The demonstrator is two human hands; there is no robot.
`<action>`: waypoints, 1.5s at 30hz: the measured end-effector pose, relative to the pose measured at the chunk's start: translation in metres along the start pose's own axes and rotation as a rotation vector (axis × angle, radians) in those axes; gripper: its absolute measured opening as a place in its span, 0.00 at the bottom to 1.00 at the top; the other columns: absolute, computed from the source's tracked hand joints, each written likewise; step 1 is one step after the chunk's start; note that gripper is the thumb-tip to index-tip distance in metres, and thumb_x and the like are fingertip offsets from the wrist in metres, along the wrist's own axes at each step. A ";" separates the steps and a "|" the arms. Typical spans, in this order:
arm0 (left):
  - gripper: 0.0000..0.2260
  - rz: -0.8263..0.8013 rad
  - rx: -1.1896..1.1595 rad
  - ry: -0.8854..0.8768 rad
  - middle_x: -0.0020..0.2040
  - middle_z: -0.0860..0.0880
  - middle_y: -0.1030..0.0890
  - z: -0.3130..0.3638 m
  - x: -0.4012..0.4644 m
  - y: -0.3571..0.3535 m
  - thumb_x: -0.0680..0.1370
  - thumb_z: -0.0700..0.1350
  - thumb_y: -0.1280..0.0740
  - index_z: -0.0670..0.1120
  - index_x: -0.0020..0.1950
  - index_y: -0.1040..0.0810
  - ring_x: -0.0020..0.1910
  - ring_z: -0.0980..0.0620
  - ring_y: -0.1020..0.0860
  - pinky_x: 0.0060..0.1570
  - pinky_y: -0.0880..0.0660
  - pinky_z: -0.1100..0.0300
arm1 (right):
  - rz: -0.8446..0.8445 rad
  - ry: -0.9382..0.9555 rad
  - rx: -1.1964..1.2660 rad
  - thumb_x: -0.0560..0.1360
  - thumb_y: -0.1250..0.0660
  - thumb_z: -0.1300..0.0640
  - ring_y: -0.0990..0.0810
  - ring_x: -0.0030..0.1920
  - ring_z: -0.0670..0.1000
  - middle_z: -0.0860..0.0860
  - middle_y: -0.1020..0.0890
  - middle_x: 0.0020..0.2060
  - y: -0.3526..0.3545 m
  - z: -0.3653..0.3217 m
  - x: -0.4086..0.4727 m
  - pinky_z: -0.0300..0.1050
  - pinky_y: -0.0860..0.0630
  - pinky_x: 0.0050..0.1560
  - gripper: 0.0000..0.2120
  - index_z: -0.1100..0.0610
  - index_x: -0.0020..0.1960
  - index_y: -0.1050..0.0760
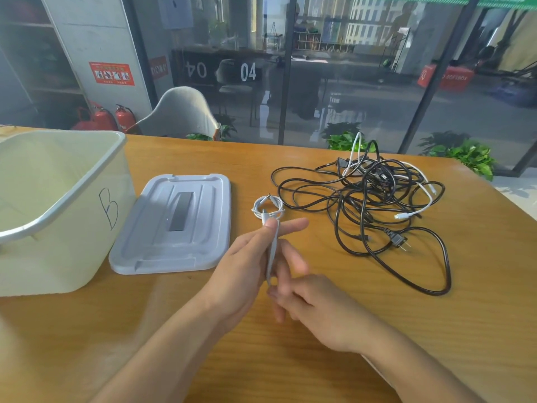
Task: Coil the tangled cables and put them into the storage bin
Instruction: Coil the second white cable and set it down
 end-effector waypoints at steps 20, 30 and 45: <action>0.23 -0.060 0.652 0.262 0.29 0.54 0.34 -0.025 -0.004 -0.001 0.88 0.54 0.47 0.43 0.57 0.15 0.30 0.53 0.37 0.32 0.38 0.62 | 0.753 0.003 -0.436 0.69 0.32 0.27 0.25 0.31 0.40 0.40 0.27 0.24 0.107 0.016 -0.032 0.37 0.38 0.28 0.19 0.42 0.34 0.25; 0.27 0.371 0.609 0.106 0.38 0.52 0.19 -0.015 0.002 0.041 0.87 0.55 0.44 0.45 0.35 0.18 0.47 0.52 0.19 0.44 0.30 0.55 | 0.146 0.032 0.325 0.86 0.39 0.59 0.24 0.31 0.47 0.48 0.17 0.39 0.041 0.010 -0.009 0.44 0.22 0.39 0.12 0.48 0.63 0.22; 0.27 0.143 0.097 -0.055 0.33 0.52 0.28 -0.001 0.003 0.021 0.85 0.55 0.42 0.29 0.60 0.24 0.35 0.51 0.30 0.44 0.31 0.60 | -0.217 -0.084 0.540 0.87 0.41 0.47 0.32 0.36 0.45 0.46 0.32 0.33 -0.006 0.003 -0.005 0.42 0.25 0.34 0.17 0.52 0.47 0.20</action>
Point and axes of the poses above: each hand's wrist, its own x-axis towards the middle knuckle, its own y-axis out of the back of the hand, z = x × y, the point moved 8 cm from there along x, towards the middle knuckle
